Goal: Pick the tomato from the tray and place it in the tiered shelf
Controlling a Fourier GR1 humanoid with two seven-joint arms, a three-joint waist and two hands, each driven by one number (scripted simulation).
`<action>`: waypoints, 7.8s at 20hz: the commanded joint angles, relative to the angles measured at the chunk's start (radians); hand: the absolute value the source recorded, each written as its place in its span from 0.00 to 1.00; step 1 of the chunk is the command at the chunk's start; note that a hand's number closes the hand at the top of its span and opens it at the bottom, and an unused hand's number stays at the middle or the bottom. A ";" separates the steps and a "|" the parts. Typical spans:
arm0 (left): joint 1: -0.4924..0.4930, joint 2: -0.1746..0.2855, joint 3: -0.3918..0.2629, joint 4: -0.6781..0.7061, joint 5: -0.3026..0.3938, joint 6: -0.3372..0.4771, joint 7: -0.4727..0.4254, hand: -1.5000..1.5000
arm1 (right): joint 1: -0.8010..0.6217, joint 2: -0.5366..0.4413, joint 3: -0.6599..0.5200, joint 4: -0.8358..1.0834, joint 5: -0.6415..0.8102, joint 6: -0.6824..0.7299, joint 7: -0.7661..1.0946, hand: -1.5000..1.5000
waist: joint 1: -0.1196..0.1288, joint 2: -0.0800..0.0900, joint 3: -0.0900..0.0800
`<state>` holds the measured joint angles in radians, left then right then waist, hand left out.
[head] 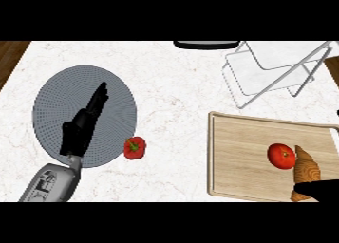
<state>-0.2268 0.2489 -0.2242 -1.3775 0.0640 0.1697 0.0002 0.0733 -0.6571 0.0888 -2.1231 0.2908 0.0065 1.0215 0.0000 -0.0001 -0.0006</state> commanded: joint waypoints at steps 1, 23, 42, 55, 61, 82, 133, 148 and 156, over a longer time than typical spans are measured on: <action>-0.003 -0.010 0.042 0.031 -0.009 -0.034 -0.034 0.50 | -0.013 0.058 0.039 -0.083 0.093 0.045 0.122 0.00 | -0.003 0.000 0.000; 0.058 -0.068 0.099 -0.088 -0.088 -0.092 0.045 0.50 | -0.013 0.232 -0.056 0.045 0.209 0.189 0.020 0.00 | -0.004 -0.001 0.001; 0.038 -0.150 0.121 -0.101 -0.178 -0.116 0.060 0.50 | -0.076 0.385 -0.042 0.293 0.414 0.197 -0.090 0.00 | -0.001 0.000 0.001; 0.070 -0.171 0.164 -0.036 -0.194 -0.153 -0.009 0.50 | -0.097 0.468 -0.062 0.394 0.468 0.177 -0.164 0.00 | -0.001 0.000 0.000; 0.097 -0.163 0.176 -0.097 -0.197 -0.171 0.007 0.50 | -0.106 0.448 -0.107 0.540 0.484 0.147 -0.287 0.00 | 0.001 0.000 0.001; 0.029 -0.148 0.215 -0.065 -0.193 -0.189 0.041 0.50 | -0.007 0.550 0.481 0.389 0.721 0.155 -0.550 1.00 | -0.002 -0.002 0.001; 0.036 -0.171 0.221 -0.074 -0.205 -0.203 0.041 0.50 | -0.951 0.320 -0.268 0.334 0.591 0.213 -0.365 1.00 | 0.007 0.001 0.000; 0.030 -0.165 0.229 -0.063 -0.197 -0.223 0.029 0.50 | -1.023 0.329 -0.244 0.824 0.702 -0.194 -0.697 1.00 | 0.017 0.005 0.000; 0.066 -0.194 0.193 -0.108 -0.224 -0.199 0.044 0.50 | -1.004 0.365 -0.404 0.896 0.451 -0.322 -0.861 1.00 | 0.014 0.003 0.001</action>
<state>-0.1784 0.0664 -0.0210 -1.4686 -0.1574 -0.0335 0.0408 -0.9234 -0.2889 -0.2515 -1.2920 0.8448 -0.2655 0.2572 0.0169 0.0051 0.0007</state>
